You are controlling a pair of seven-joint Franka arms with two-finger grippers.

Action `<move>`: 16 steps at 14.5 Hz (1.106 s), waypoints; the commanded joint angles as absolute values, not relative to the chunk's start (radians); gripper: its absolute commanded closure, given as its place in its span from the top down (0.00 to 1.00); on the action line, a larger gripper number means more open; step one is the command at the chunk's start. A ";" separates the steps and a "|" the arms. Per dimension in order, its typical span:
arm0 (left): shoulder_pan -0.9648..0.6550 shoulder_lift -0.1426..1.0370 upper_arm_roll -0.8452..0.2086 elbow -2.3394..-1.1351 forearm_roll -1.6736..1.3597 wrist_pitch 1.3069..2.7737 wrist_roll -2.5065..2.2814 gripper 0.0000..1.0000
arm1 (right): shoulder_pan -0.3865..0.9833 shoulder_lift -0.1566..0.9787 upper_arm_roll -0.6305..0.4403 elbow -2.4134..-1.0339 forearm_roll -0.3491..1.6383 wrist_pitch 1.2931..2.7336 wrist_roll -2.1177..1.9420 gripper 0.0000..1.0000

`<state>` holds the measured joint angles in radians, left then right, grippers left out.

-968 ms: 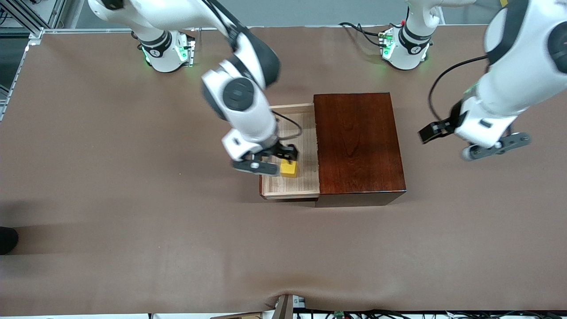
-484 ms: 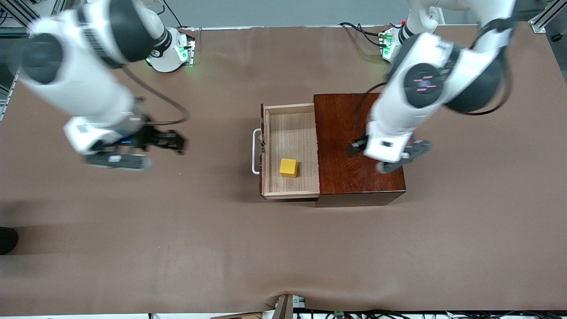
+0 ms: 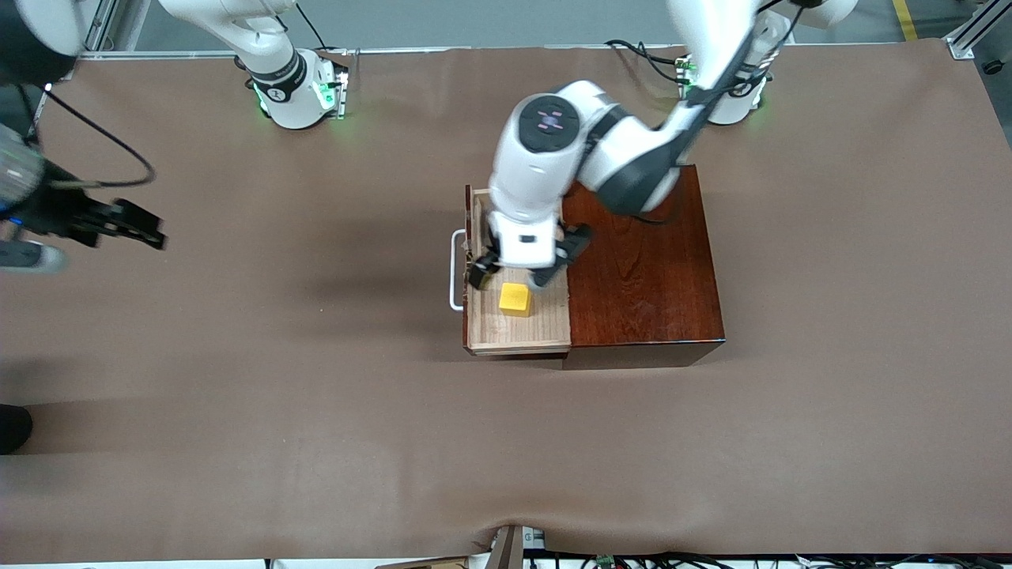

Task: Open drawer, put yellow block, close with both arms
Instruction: 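Push the drawer front with the left gripper into the box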

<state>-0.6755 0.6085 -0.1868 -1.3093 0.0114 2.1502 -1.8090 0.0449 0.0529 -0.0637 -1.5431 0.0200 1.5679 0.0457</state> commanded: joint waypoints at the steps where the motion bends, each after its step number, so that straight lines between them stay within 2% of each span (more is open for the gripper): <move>1: -0.753 0.655 -0.149 -1.267 0.012 2.207 -2.055 1.00 | 0.000 0.020 -0.041 -1.574 0.008 1.565 0.029 1.00; 8: -0.793 0.735 -0.138 -1.270 0.012 2.278 -2.466 1.00 | -0.023 0.029 -0.041 -1.555 0.003 1.563 0.034 1.00; 16: -0.792 0.778 -0.137 -1.278 0.015 2.264 -2.461 1.00 | -0.031 0.031 -0.040 -1.555 0.006 1.560 0.040 1.00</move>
